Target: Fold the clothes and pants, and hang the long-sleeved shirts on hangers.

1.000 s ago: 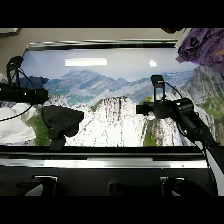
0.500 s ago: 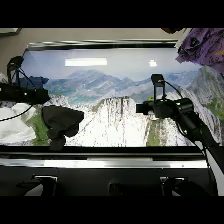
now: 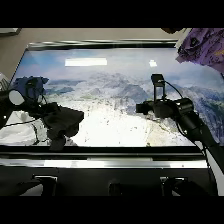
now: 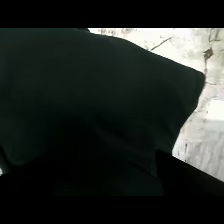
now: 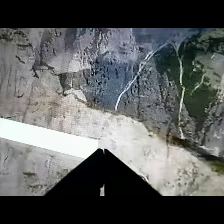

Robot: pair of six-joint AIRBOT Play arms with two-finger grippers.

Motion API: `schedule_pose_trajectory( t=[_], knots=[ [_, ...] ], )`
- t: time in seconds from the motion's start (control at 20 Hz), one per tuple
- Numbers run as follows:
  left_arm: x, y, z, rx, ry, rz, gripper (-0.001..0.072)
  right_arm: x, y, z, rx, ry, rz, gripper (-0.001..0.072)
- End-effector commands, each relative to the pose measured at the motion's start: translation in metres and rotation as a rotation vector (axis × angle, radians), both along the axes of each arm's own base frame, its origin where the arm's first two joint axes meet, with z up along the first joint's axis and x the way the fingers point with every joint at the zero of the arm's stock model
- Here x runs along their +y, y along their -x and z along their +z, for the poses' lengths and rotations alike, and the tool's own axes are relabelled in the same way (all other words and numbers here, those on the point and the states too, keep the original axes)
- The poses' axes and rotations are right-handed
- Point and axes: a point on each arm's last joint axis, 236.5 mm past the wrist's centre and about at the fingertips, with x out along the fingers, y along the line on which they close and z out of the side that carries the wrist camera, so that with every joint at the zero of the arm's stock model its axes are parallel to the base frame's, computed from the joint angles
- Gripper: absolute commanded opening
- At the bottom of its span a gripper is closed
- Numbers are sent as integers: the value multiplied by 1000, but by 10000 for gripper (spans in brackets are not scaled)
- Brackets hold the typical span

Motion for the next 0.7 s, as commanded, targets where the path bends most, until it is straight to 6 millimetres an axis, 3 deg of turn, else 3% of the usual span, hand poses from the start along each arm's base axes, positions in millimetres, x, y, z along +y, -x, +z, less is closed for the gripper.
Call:
schedule_pose_trajectory(
  t=[0.0,0.15,0.2,0.25,0.3,0.35,0.45,0.5,0.65],
  knots=[
    [6,12,-54,82,-19,19,720,0,0,0,1,2,1,42],
    [7,20,-79,153,-24,28,718,0,0,0,2,1,1,42],
    [5,21,-83,164,-15,36,594,0,1,0,3,1,1,43],
    [-1,21,-83,169,14,45,147,0,2,-1,10,4,2,43],
    [-12,19,-80,164,59,49,19,-1,5,-3,23,8,3,44],
    [-28,15,-73,152,116,52,20,-2,8,-4,37,14,5,46],
    [-77,4,-48,101,238,-31,20,-8,17,-4,63,41,10,171],
    [-110,-1,-30,69,301,-82,19,-13,22,-2,71,63,13,209],
    [-216,-3,28,-47,422,-268,19,-38,41,9,92,163,15,209]
  ],
)
